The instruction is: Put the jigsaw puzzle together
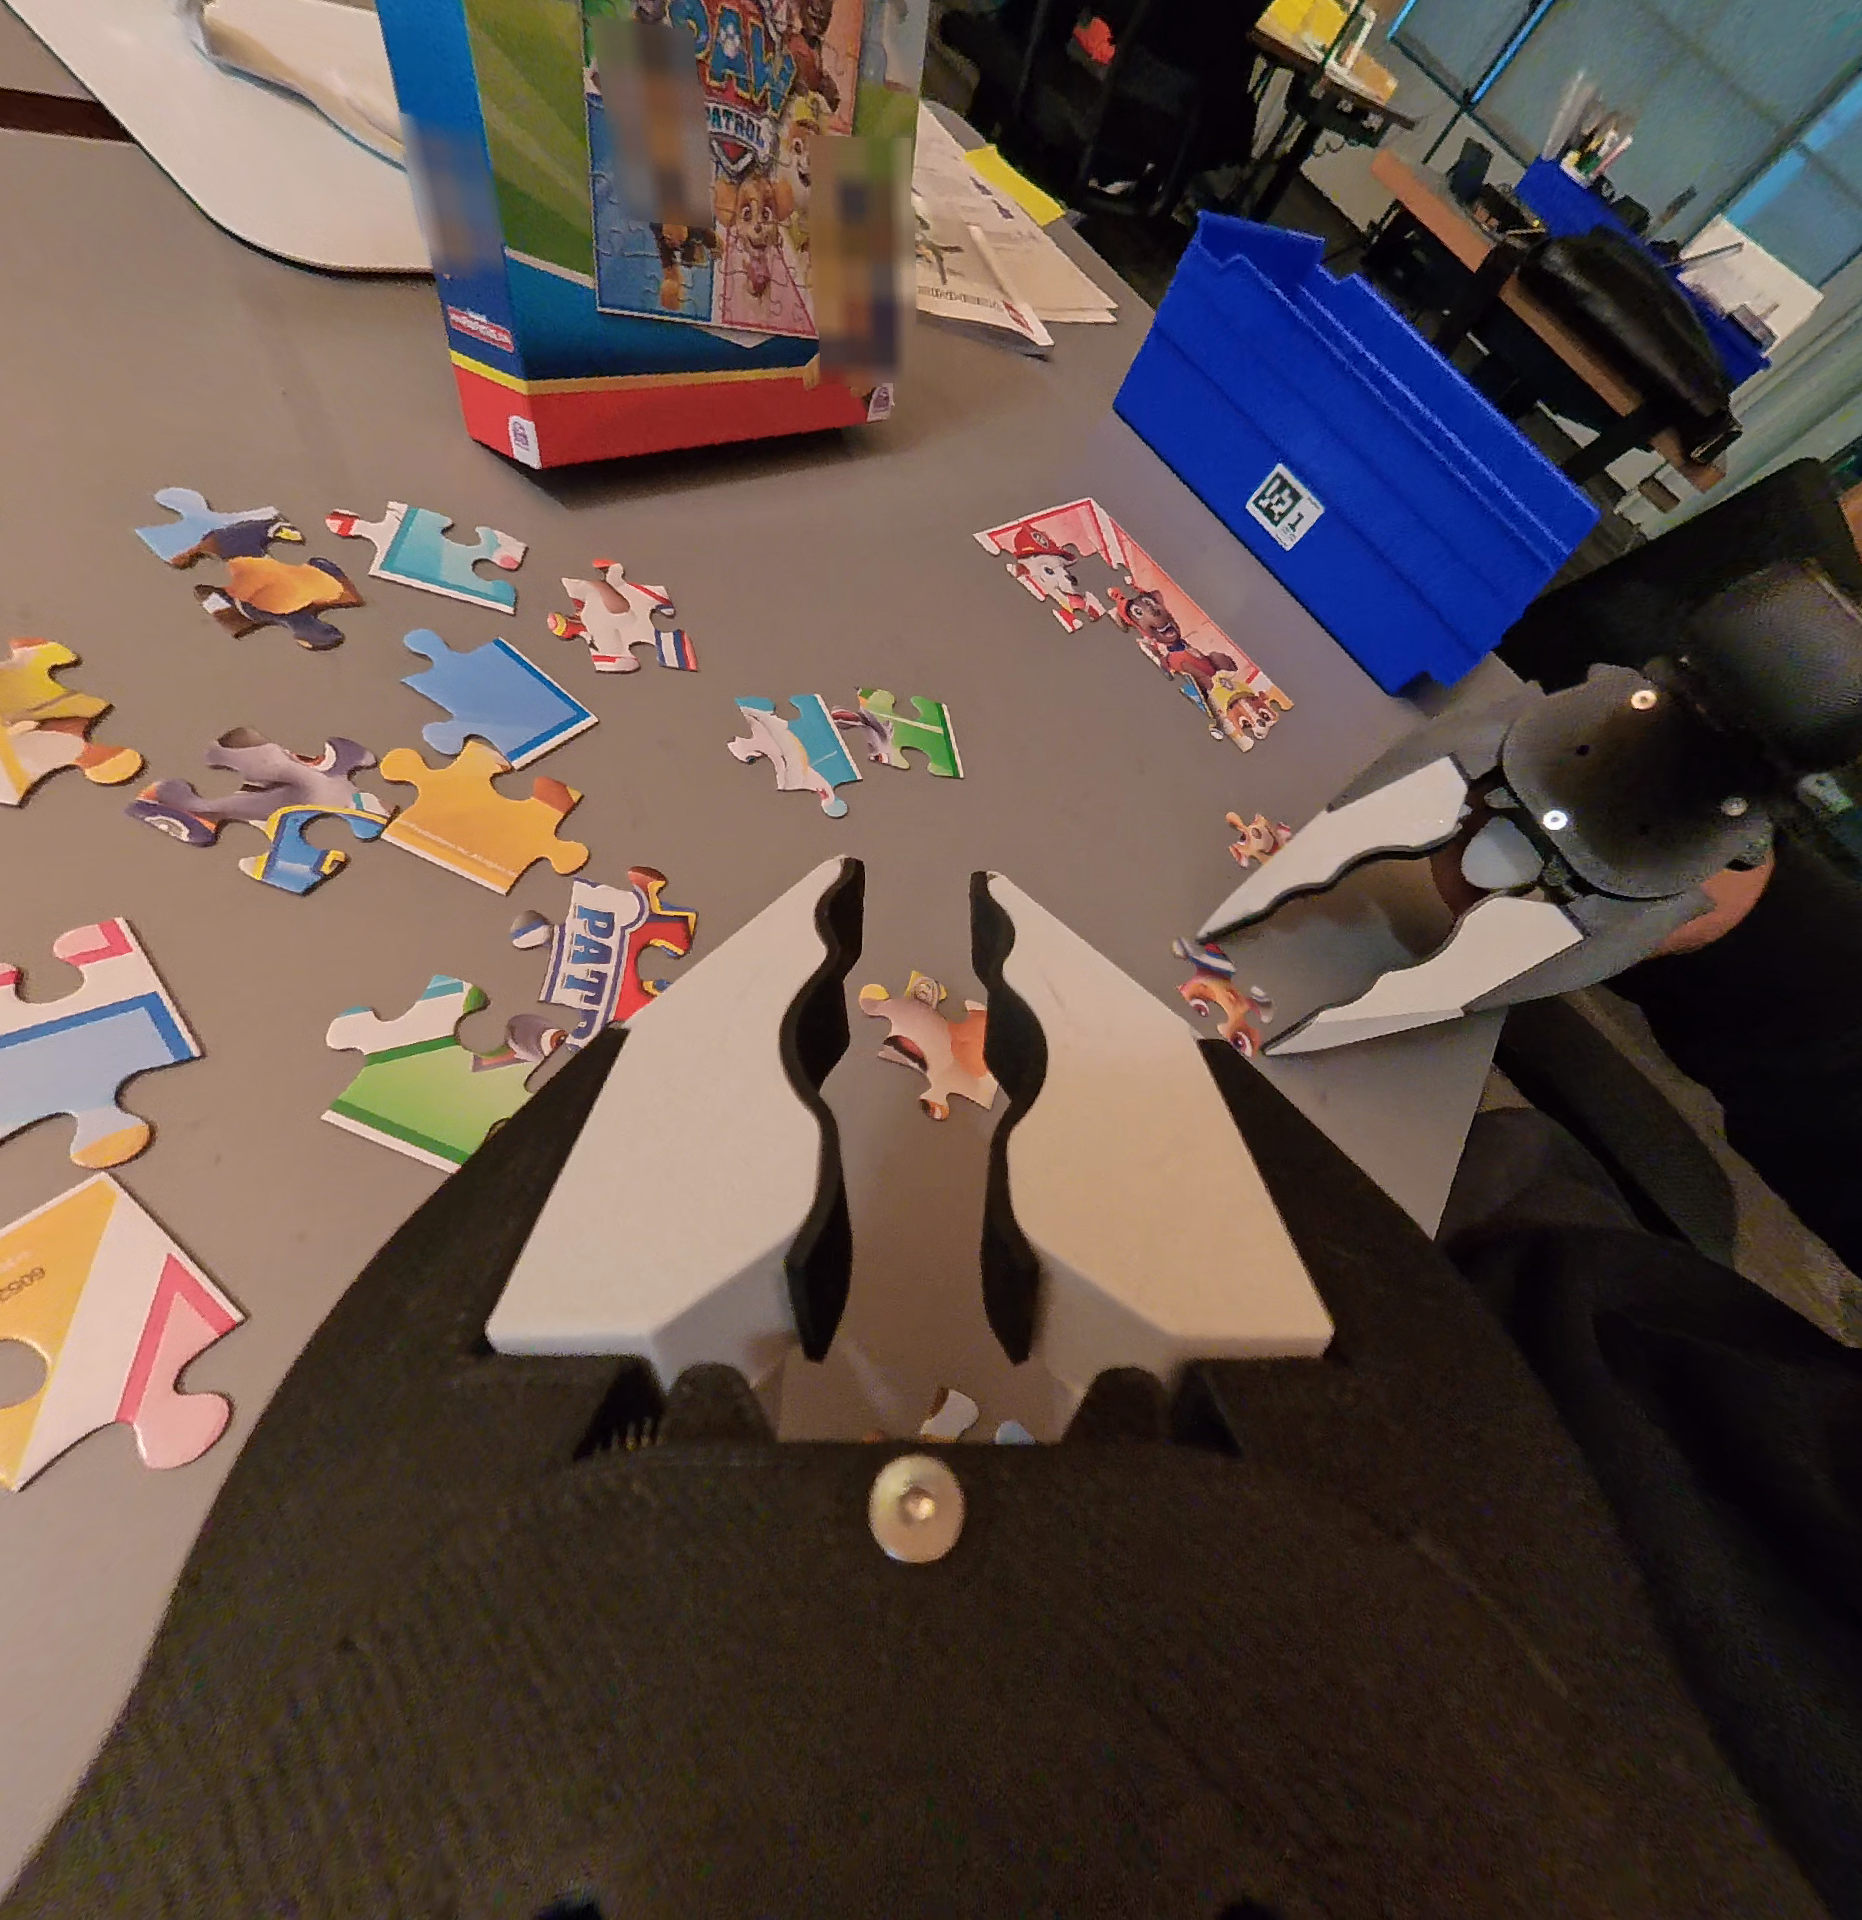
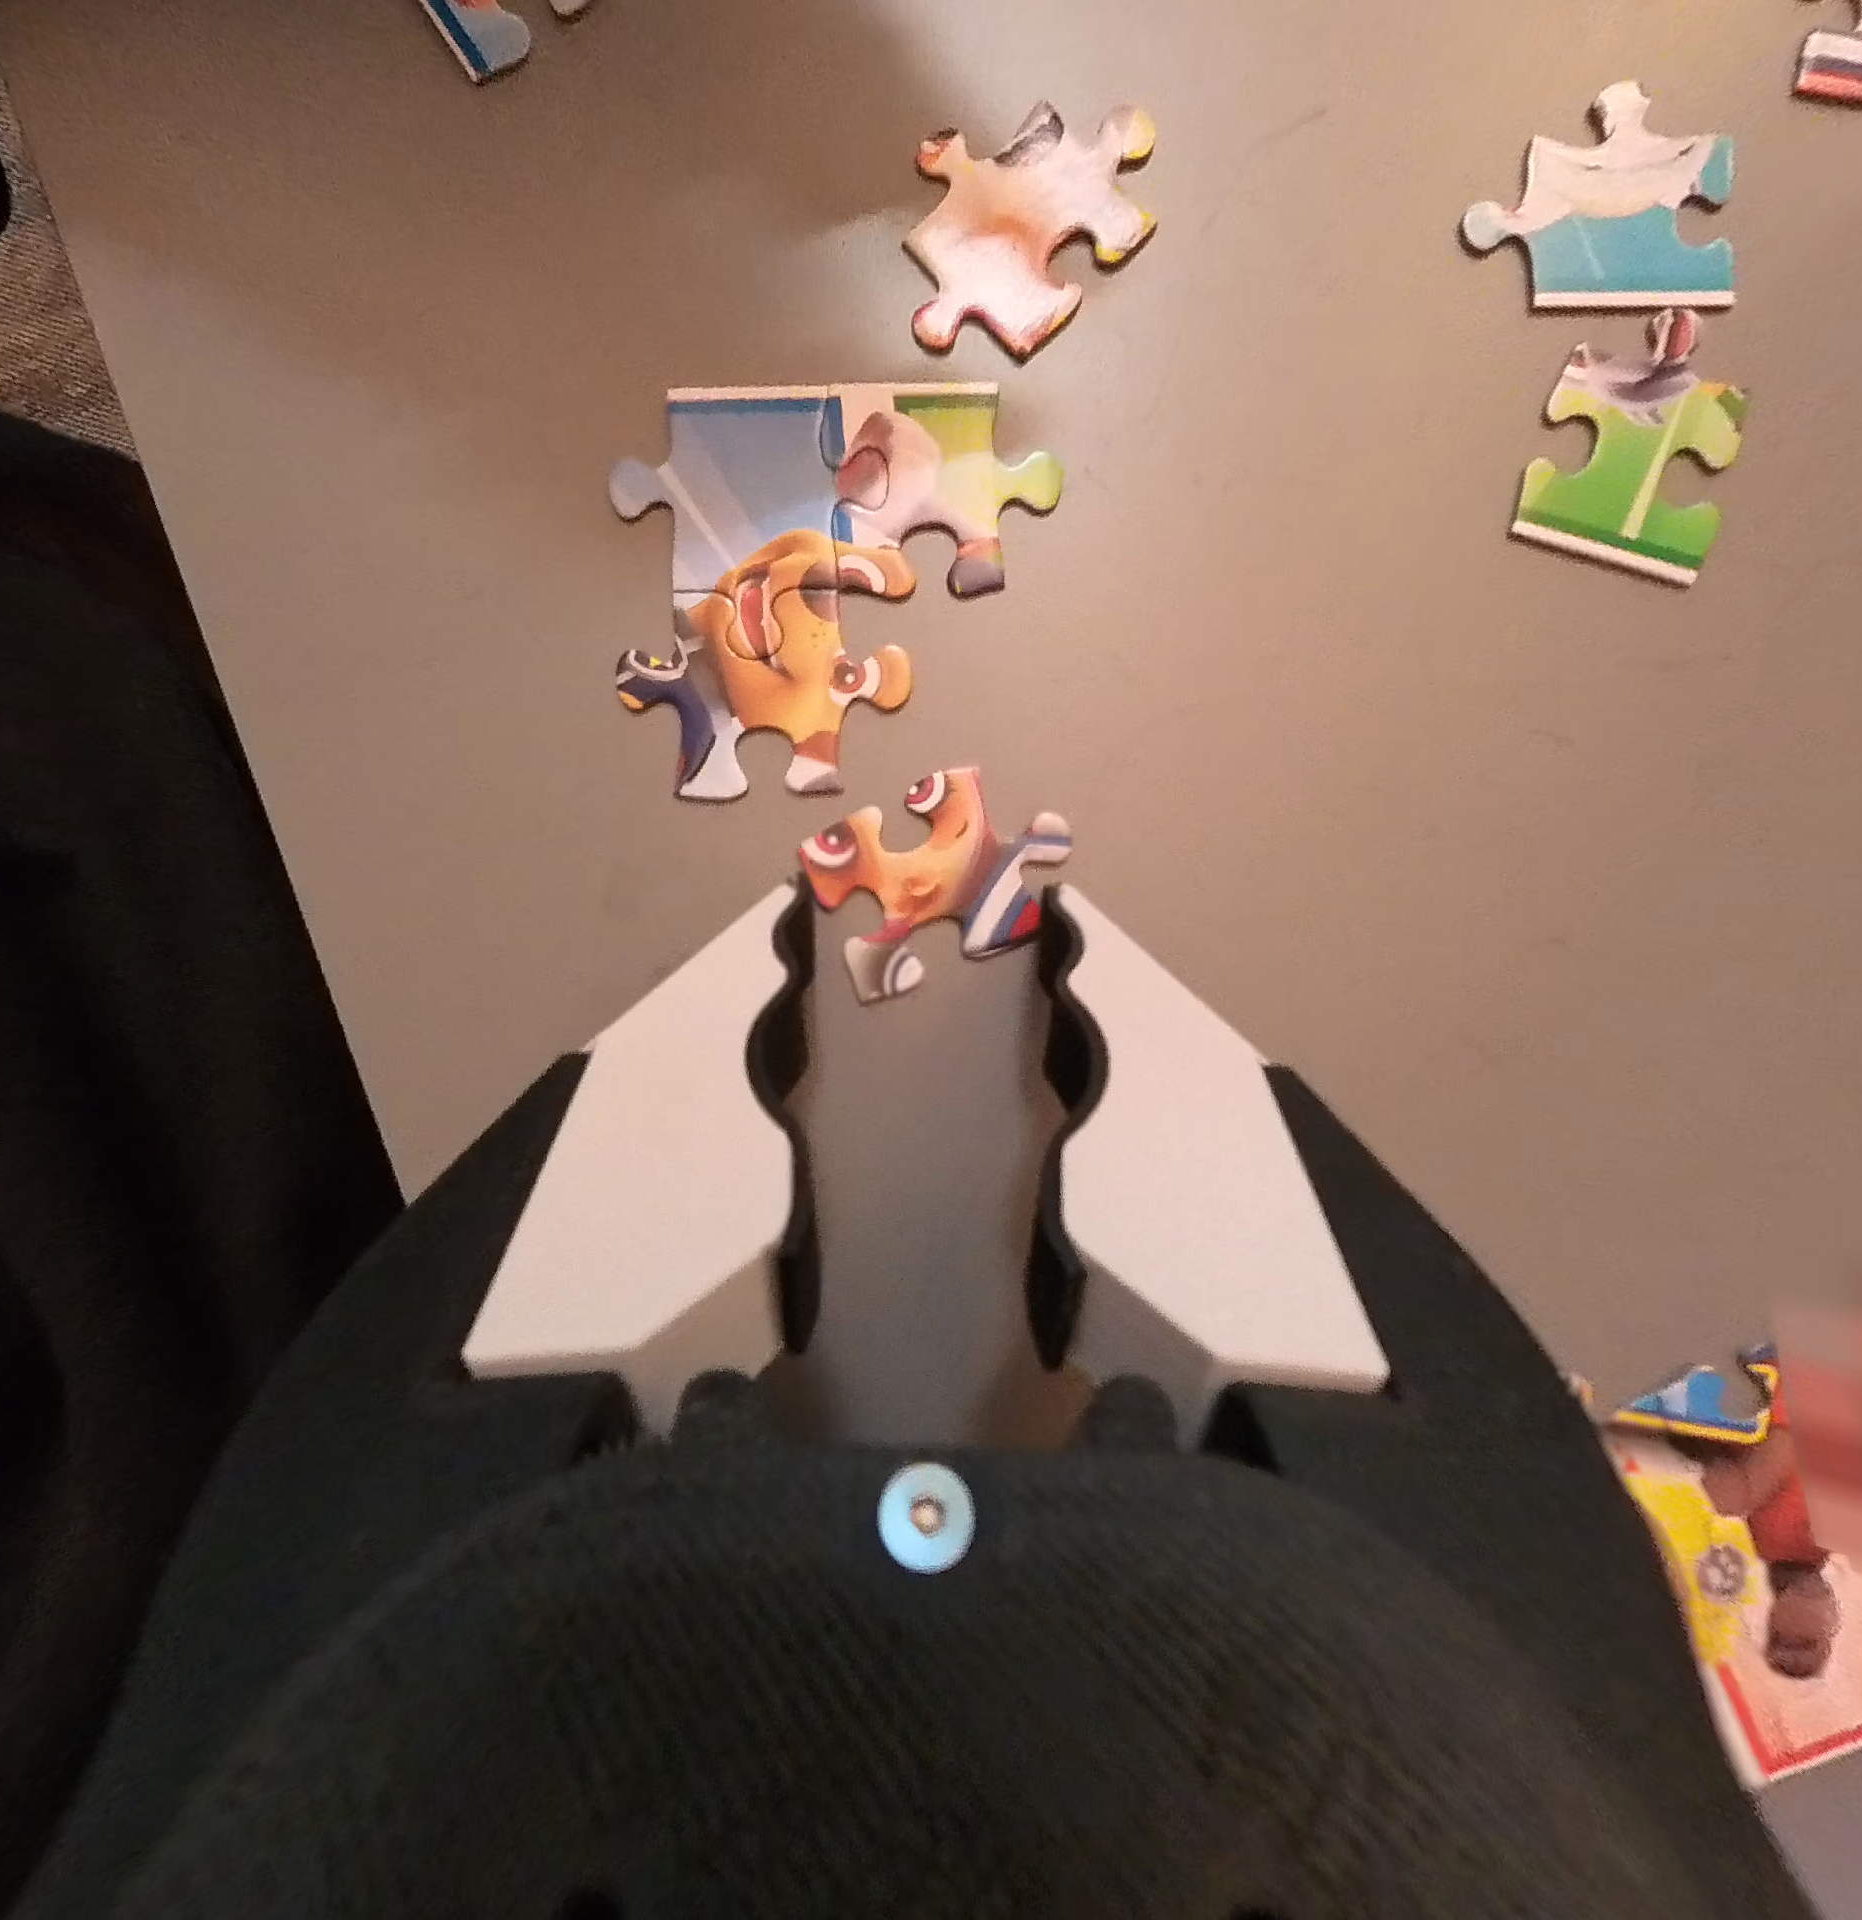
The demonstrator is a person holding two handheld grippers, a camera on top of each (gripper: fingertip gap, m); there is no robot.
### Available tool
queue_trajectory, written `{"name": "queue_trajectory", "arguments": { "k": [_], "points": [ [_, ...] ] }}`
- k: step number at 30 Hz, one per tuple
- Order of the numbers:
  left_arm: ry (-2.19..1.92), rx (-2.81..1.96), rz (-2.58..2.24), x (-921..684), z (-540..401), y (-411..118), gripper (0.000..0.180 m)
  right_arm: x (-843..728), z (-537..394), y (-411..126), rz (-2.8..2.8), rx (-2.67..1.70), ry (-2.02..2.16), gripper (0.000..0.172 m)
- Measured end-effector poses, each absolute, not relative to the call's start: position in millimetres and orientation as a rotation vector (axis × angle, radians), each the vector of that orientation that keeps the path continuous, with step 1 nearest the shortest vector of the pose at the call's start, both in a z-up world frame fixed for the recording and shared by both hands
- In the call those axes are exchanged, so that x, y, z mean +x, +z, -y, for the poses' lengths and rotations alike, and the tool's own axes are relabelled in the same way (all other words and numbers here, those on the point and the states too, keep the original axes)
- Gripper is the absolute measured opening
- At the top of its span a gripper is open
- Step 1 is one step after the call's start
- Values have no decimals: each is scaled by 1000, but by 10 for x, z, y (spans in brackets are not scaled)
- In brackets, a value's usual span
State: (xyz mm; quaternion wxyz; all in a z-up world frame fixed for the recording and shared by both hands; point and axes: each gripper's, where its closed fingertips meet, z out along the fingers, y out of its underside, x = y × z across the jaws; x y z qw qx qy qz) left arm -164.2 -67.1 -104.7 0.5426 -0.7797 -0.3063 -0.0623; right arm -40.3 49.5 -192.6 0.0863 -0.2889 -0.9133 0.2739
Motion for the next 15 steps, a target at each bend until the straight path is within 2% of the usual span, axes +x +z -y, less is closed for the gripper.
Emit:
{"name": "queue_trajectory", "arguments": {
  "k": [10,15],
  "points": [
    [-157,-1863,719,-1620,617,-1077,18,-132,-719,-1927,2594,-1095,772,40],
    [-162,-1880,711,-1587,550,-1106,18,-88,-960,-1923,2265,-1503,725,40]
  ]
}}
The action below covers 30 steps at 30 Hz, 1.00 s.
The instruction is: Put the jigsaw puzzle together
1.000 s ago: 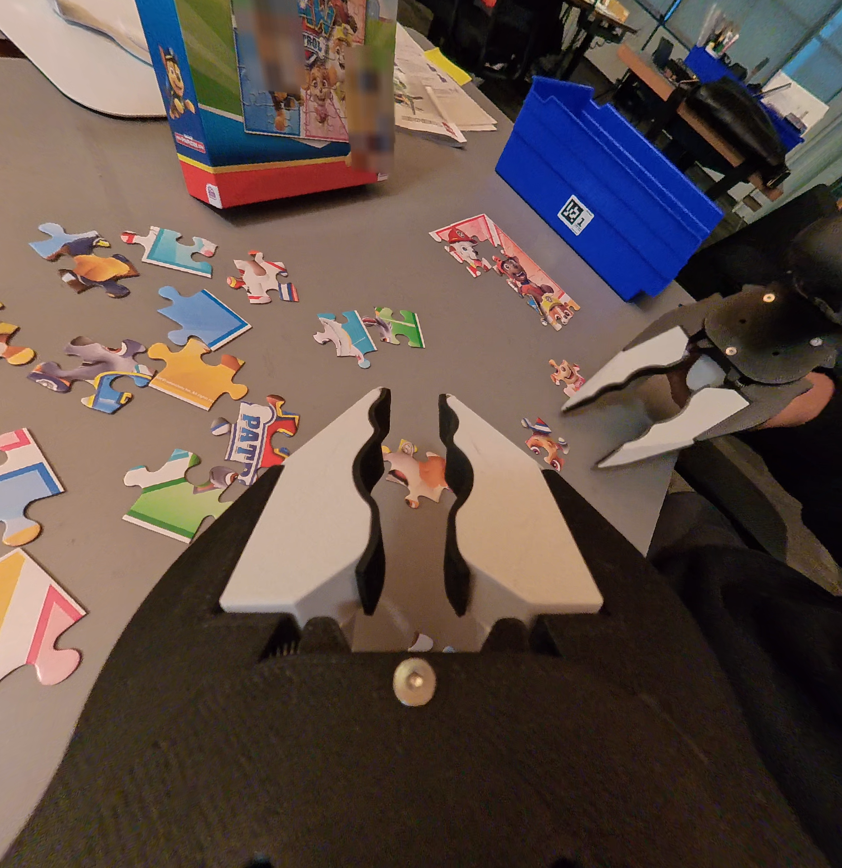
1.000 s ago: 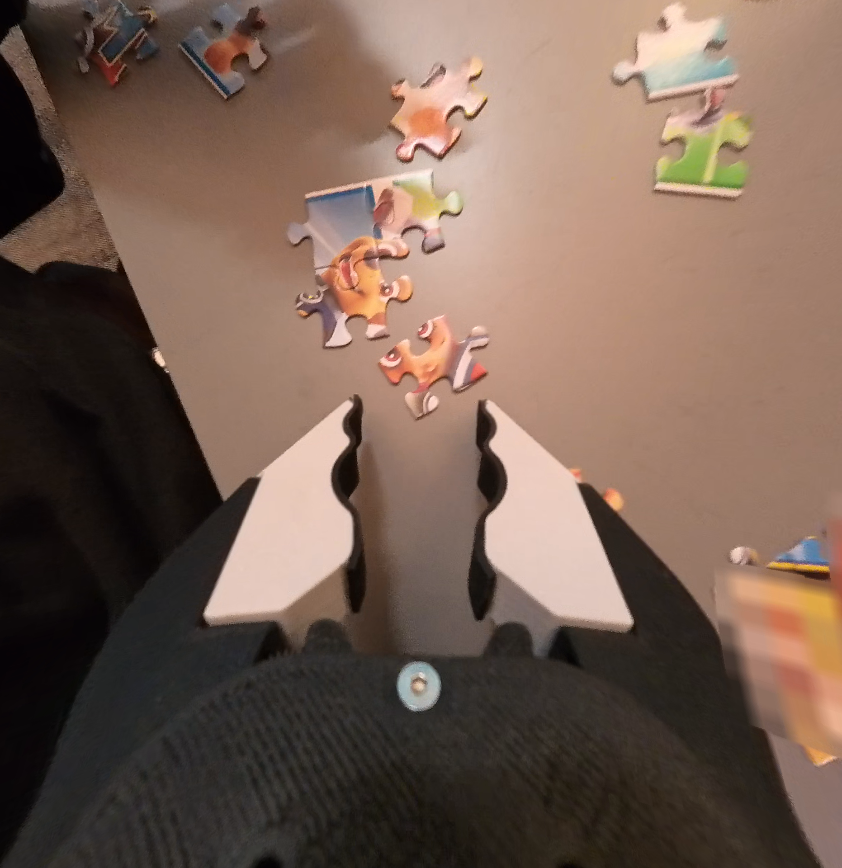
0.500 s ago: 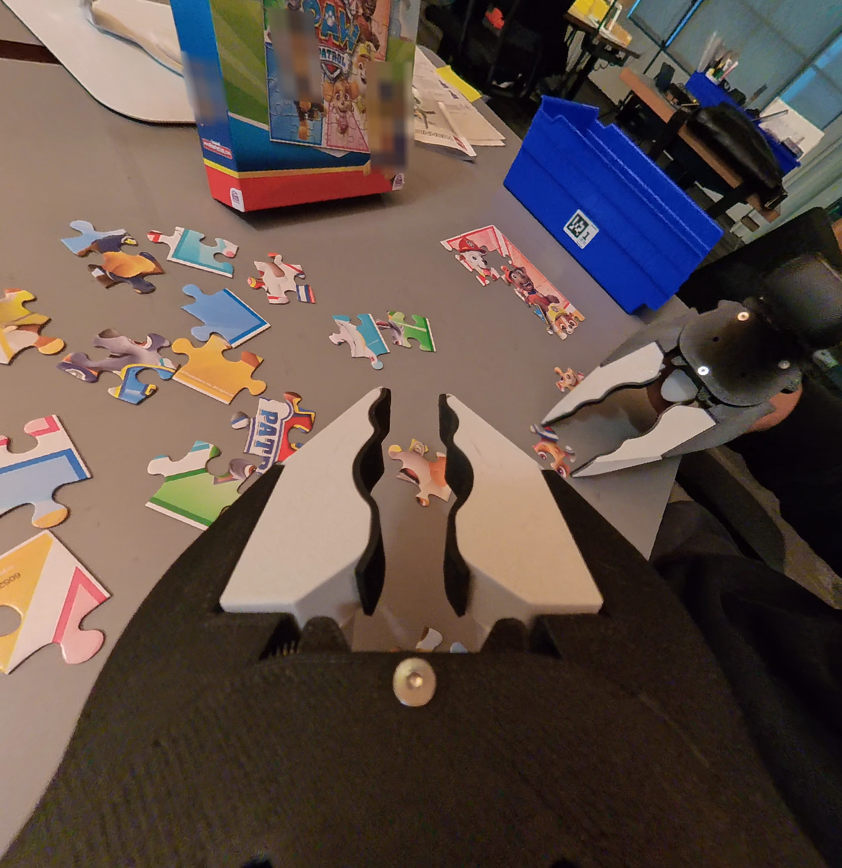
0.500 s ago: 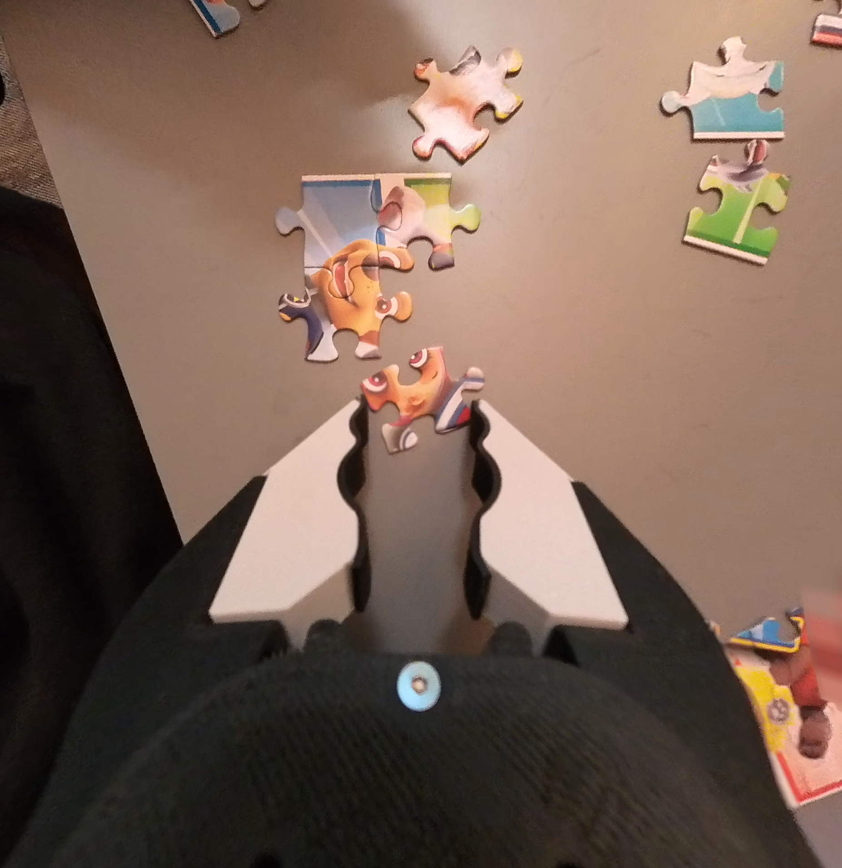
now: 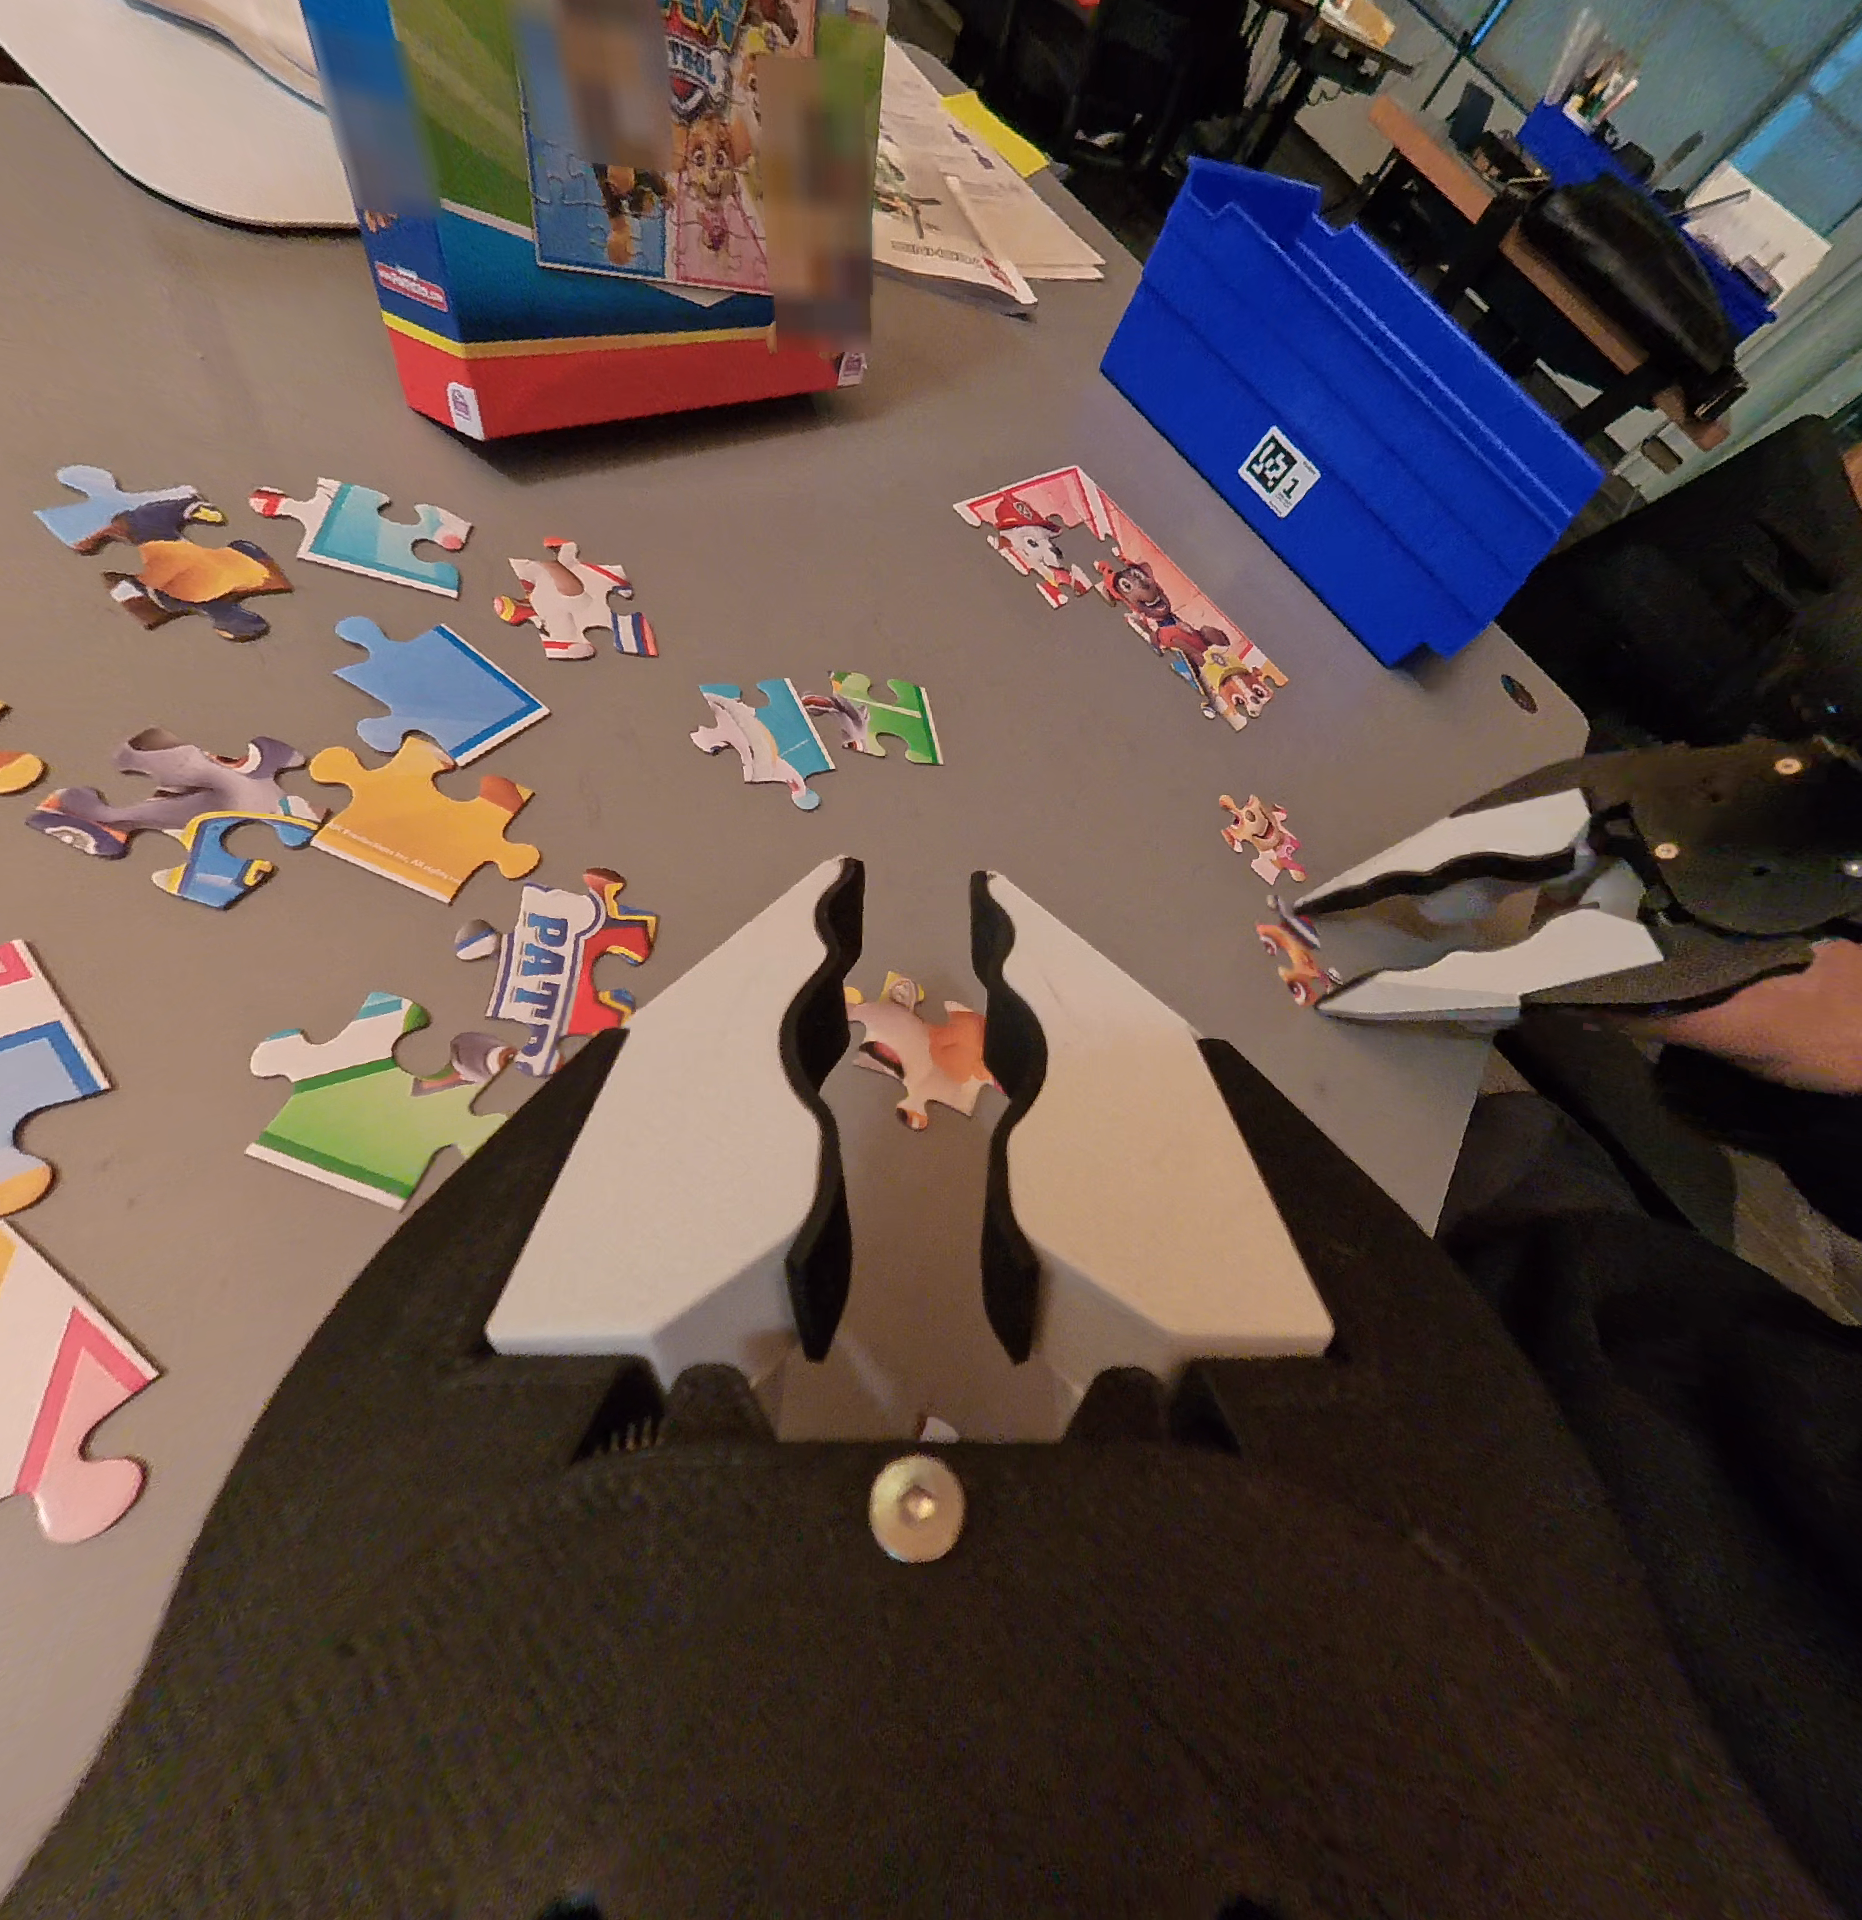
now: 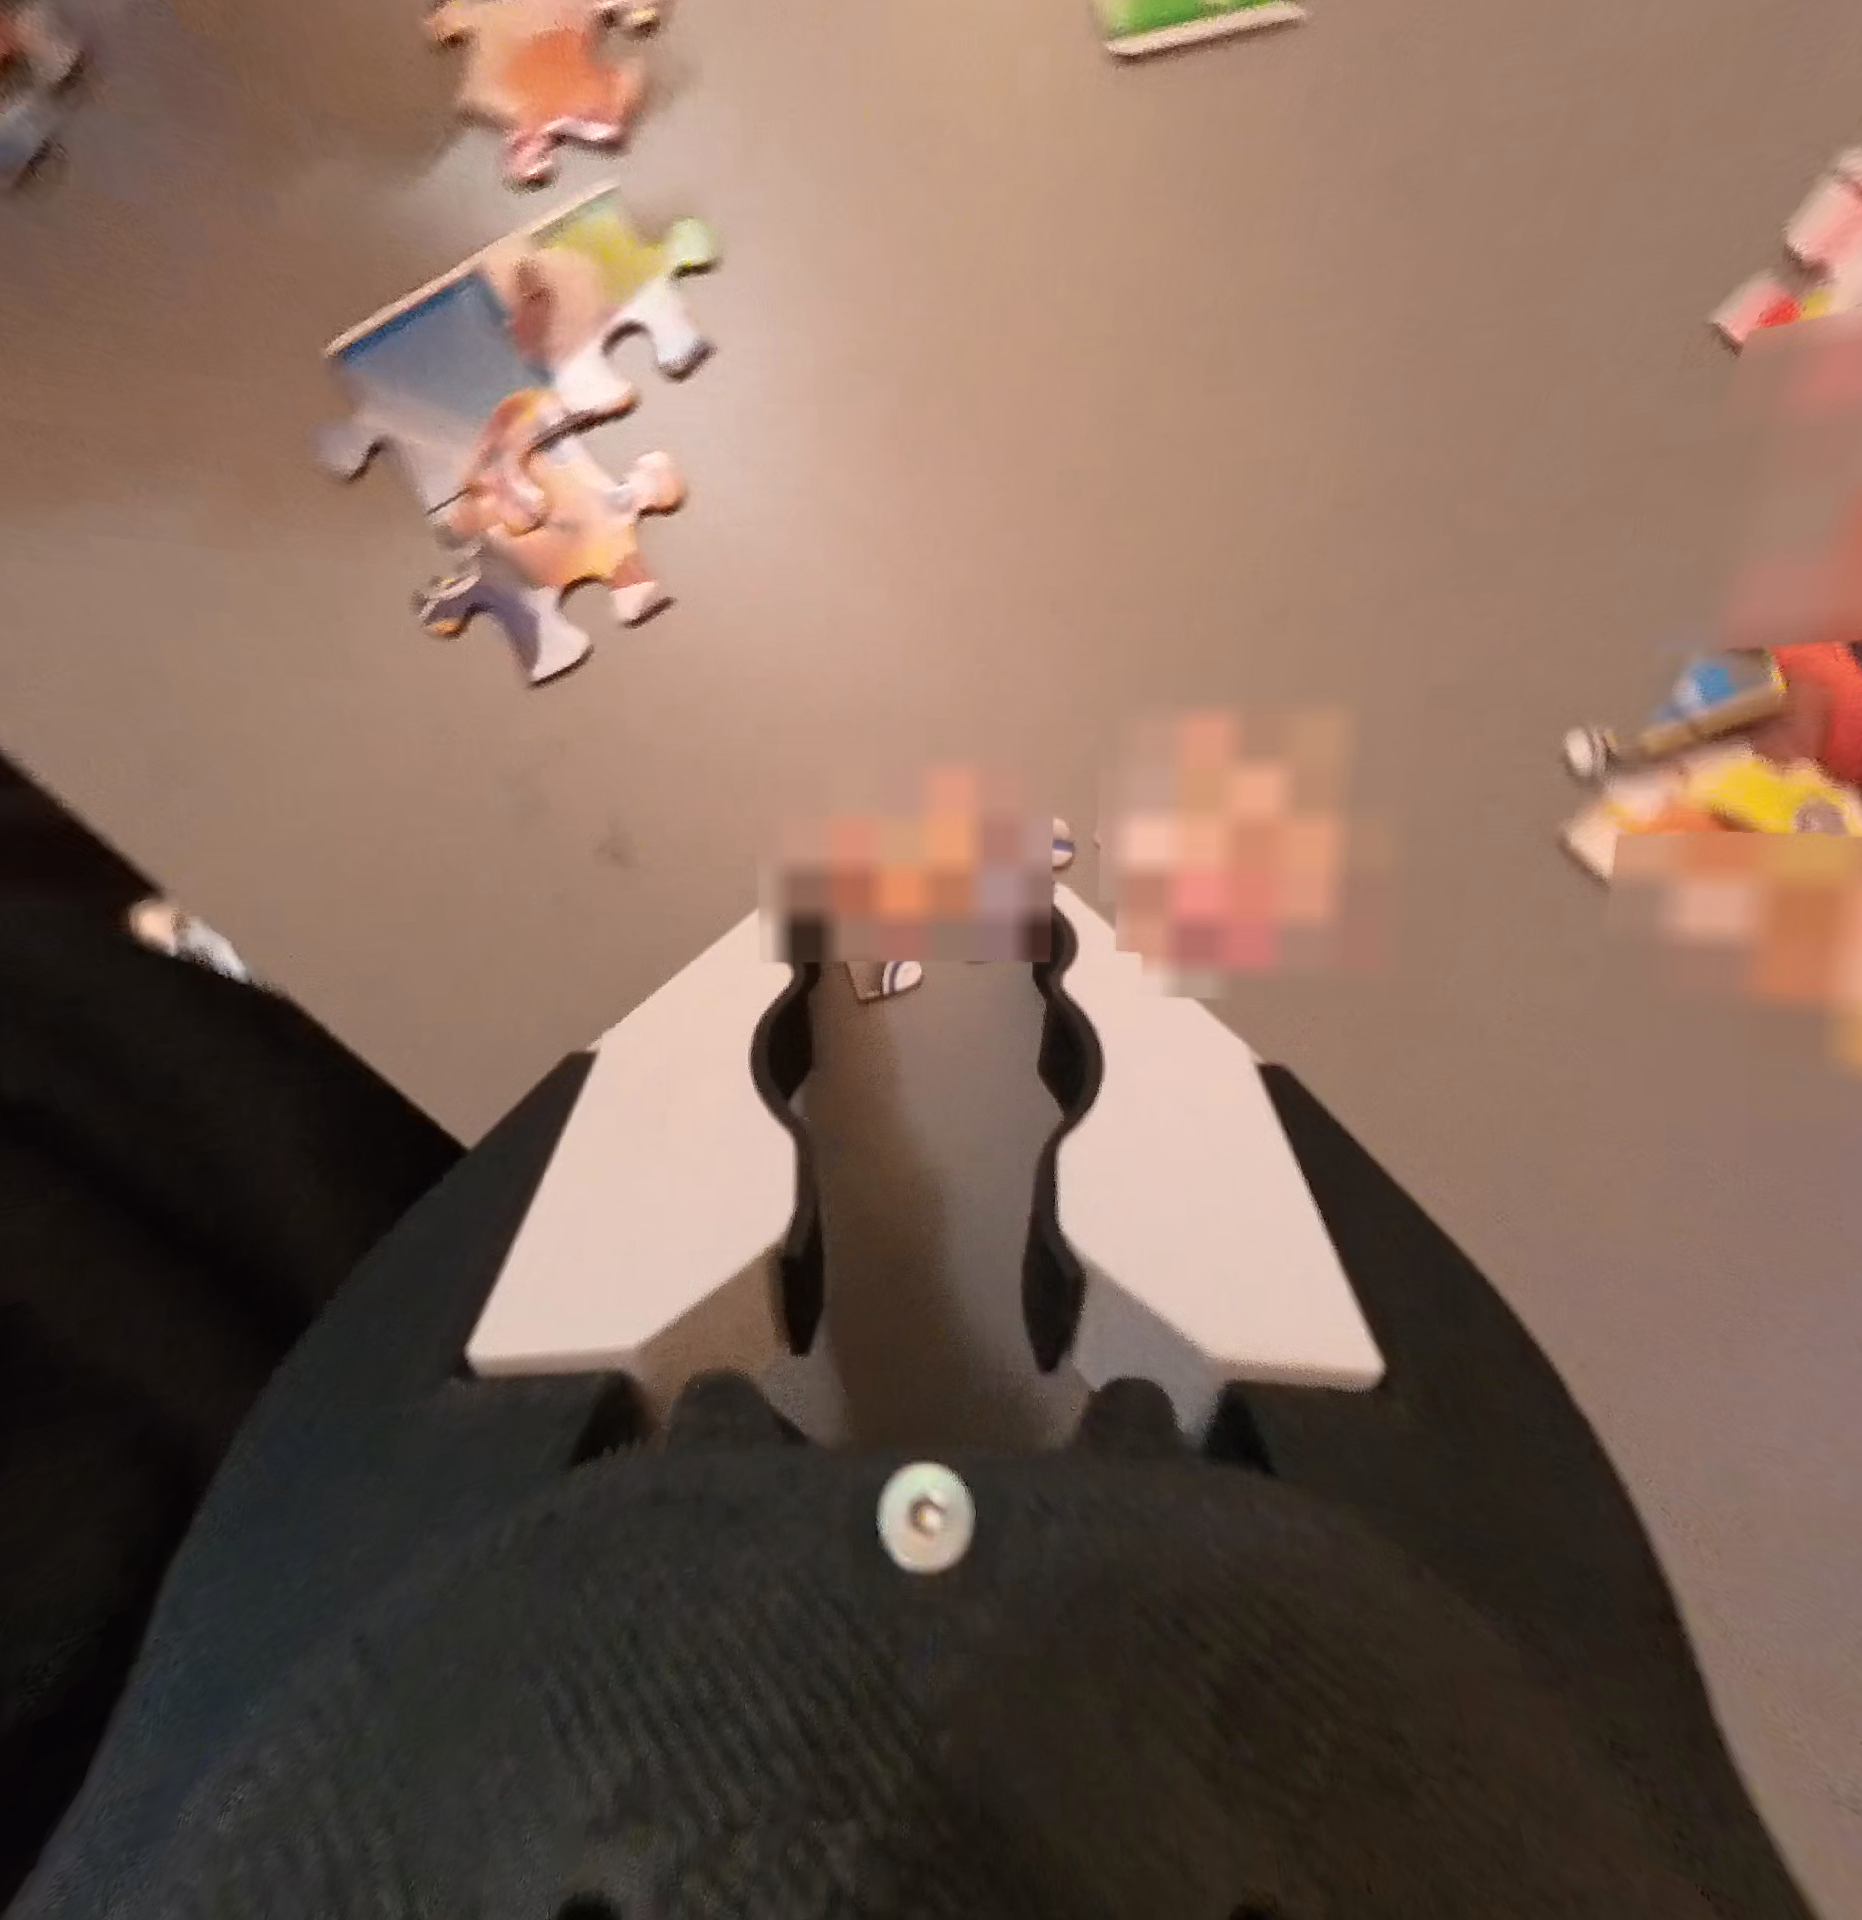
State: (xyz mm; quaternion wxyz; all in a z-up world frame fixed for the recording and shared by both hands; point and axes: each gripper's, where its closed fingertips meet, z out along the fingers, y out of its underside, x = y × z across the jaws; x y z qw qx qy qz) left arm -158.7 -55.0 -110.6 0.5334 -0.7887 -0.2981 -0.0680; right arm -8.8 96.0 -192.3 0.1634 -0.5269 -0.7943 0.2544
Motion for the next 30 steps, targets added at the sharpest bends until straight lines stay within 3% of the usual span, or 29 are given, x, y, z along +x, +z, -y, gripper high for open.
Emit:
{"name": "queue_trajectory", "arguments": {
  "k": [4,12,30],
  "points": [
    [-166,-1901,686,-1530,467,-1118,18,72,-973,-1919,2069,-1640,735,48],
    [-169,-1921,654,-1465,394,-1119,18,223,-831,-1902,2219,-1560,591,60],
    [-175,-1891,685,-1534,464,-1118,18,52,-858,-1913,2166,-1519,669,66]
  ]
}}
